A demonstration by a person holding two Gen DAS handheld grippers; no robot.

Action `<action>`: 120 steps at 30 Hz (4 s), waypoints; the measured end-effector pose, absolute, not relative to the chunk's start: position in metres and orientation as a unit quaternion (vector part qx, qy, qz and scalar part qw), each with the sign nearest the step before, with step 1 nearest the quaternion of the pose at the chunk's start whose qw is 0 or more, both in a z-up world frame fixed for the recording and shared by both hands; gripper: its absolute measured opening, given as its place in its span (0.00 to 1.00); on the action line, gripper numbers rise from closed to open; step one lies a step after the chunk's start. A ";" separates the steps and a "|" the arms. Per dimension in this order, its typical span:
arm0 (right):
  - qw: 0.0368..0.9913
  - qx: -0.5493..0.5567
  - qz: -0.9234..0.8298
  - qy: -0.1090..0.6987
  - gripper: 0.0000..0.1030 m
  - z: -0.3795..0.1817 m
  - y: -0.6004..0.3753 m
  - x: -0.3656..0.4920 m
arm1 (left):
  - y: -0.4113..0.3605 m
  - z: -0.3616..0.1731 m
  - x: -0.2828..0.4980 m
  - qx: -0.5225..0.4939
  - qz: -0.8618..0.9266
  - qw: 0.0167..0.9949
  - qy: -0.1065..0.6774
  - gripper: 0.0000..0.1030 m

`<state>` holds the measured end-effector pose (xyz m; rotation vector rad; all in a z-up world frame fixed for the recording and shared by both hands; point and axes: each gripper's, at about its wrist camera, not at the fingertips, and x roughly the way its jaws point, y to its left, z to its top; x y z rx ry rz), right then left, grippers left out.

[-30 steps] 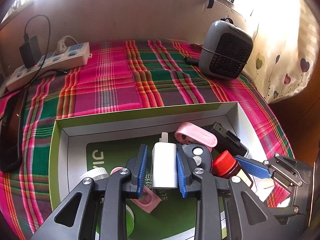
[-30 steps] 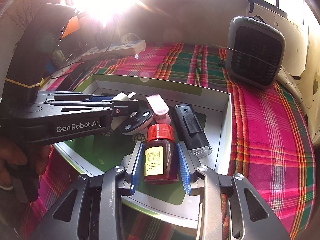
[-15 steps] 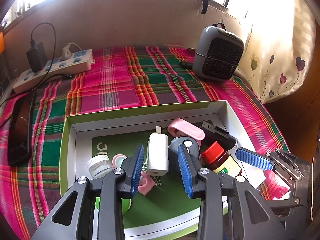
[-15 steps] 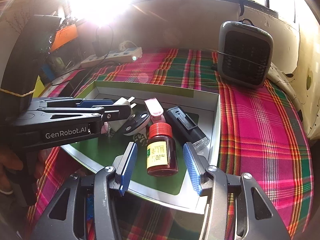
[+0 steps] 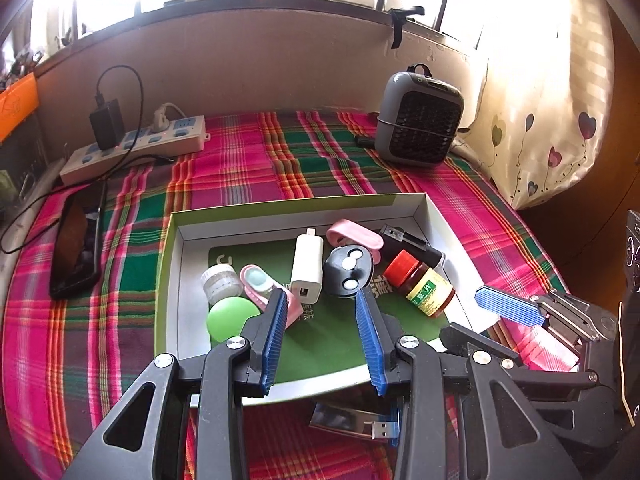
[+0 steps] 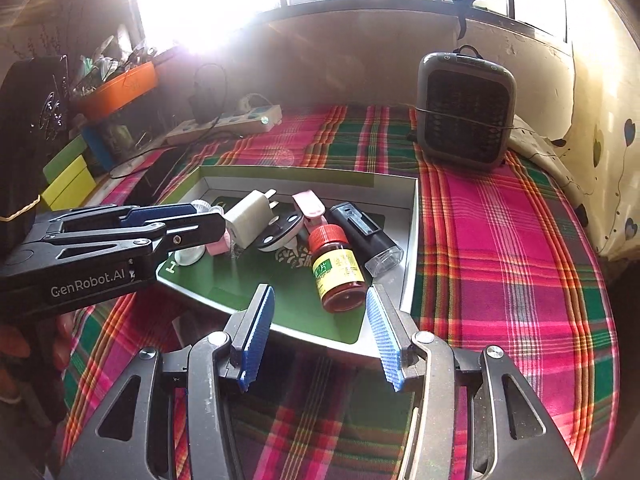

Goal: Organize rigid objects
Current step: 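Withdraw both open grippers from the tray toward the black item and blue tester, then grasp the black rectangular lighter with the left gripper while the right gripper grasps the blue USB tester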

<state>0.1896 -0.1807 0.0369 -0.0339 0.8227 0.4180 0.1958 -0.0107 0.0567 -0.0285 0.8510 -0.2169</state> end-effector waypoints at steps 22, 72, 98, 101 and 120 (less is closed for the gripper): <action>0.880 -0.018 0.234 0.413 0.48 0.026 -0.173 0.147 | 0.035 0.047 0.130 -0.060 -0.066 0.910 0.405 0.34; 0.830 -0.026 0.340 0.442 0.48 0.006 -0.092 0.121 | 0.070 0.017 0.109 -0.102 -0.077 0.889 0.439 0.34; 0.862 -0.034 0.304 0.404 0.48 0.023 -0.140 0.152 | 0.026 0.011 0.105 -0.057 -0.125 0.877 0.460 0.44; 0.857 -0.037 0.317 0.405 0.48 0.021 -0.135 0.157 | 0.022 0.011 0.104 -0.045 -0.121 0.878 0.461 0.44; 0.827 -0.108 0.363 0.415 0.48 0.021 -0.117 0.162 | 0.020 0.011 0.105 -0.027 -0.114 0.879 0.463 0.44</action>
